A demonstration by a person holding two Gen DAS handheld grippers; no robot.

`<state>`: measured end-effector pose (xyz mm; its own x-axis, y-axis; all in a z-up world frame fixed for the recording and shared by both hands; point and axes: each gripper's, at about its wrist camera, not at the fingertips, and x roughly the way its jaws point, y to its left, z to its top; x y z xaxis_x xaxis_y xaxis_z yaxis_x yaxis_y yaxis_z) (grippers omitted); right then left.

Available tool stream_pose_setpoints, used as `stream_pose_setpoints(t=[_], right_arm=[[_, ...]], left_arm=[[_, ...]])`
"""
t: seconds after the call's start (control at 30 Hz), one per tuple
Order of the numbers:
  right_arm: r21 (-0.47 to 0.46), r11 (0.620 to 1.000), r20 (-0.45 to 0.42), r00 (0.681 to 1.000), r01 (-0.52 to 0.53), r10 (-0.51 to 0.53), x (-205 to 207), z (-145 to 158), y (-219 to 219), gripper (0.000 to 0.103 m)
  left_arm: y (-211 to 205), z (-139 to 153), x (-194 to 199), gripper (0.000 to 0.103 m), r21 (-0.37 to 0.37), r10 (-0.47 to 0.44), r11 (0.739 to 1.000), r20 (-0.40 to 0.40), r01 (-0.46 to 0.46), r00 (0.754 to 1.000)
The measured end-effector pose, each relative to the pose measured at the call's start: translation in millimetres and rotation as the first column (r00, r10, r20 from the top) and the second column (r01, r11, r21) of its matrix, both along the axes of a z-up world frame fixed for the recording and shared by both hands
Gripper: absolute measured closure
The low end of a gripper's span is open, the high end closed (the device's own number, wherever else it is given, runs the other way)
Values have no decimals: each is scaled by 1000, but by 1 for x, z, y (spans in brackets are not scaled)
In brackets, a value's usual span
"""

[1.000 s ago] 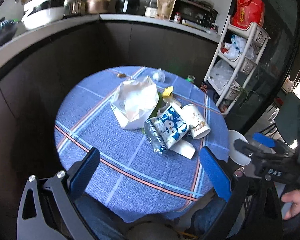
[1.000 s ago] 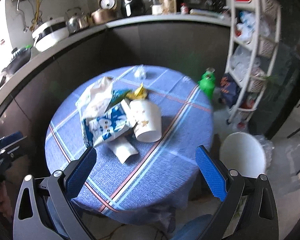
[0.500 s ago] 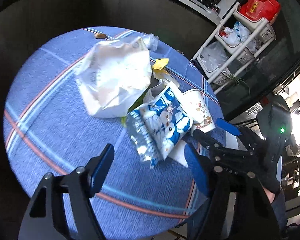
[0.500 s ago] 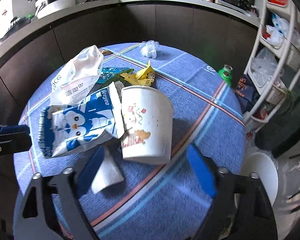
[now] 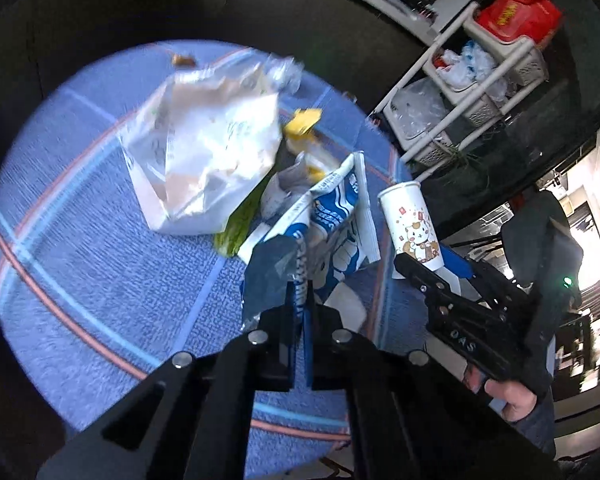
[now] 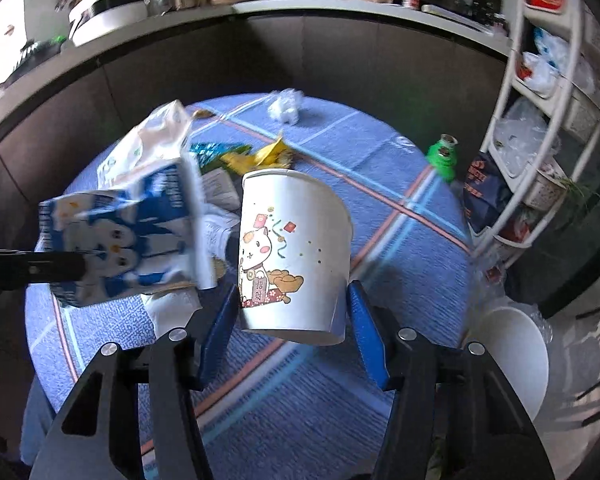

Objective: Collect trash
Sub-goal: 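Carry the snack bag and paper cup with both tools over the white bucket, then open both tools to drop the snack bag and cup into the bucket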

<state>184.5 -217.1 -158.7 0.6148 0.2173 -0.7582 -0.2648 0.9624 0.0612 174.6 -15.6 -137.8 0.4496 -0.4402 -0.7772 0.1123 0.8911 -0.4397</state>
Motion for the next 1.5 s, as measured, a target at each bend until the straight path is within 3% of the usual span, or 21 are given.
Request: stream_pose_setpoints(t=[0.27, 0.47, 0.7, 0.97, 1.23, 1.33, 1.5], right_arm=[[43, 993, 105, 988, 108, -112, -43, 40, -54, 50], [52, 954, 85, 951, 294, -298, -75, 28, -138, 50], [58, 880, -24, 882, 471, -470, -98, -26, -223, 50], [54, 869, -110, 868, 493, -485, -88, -75, -255, 49], [53, 872, -184, 863, 486, -470, -70, -113, -268, 49], [51, 876, -190, 866, 480, -463, -63, -118, -269, 48], [50, 875, -183, 866, 481, -466, -59, -120, -272, 45]], left_arm=[[-31, 74, -19, 99, 16, -66, 998, 162, 64, 985], [-119, 90, -6, 99, 17, -234, 972, 187, 235, 954], [-237, 56, 13, 99, 56, -414, 910, 118, 410, 903], [-340, -7, 40, 99, 155, -514, 846, -14, 510, 858], [-378, -73, 57, 99, 276, -532, 790, -136, 548, 836], [-387, -84, 61, 98, 304, -539, 772, -151, 558, 829], [-391, -90, 64, 91, 323, -537, 767, -150, 554, 830]])
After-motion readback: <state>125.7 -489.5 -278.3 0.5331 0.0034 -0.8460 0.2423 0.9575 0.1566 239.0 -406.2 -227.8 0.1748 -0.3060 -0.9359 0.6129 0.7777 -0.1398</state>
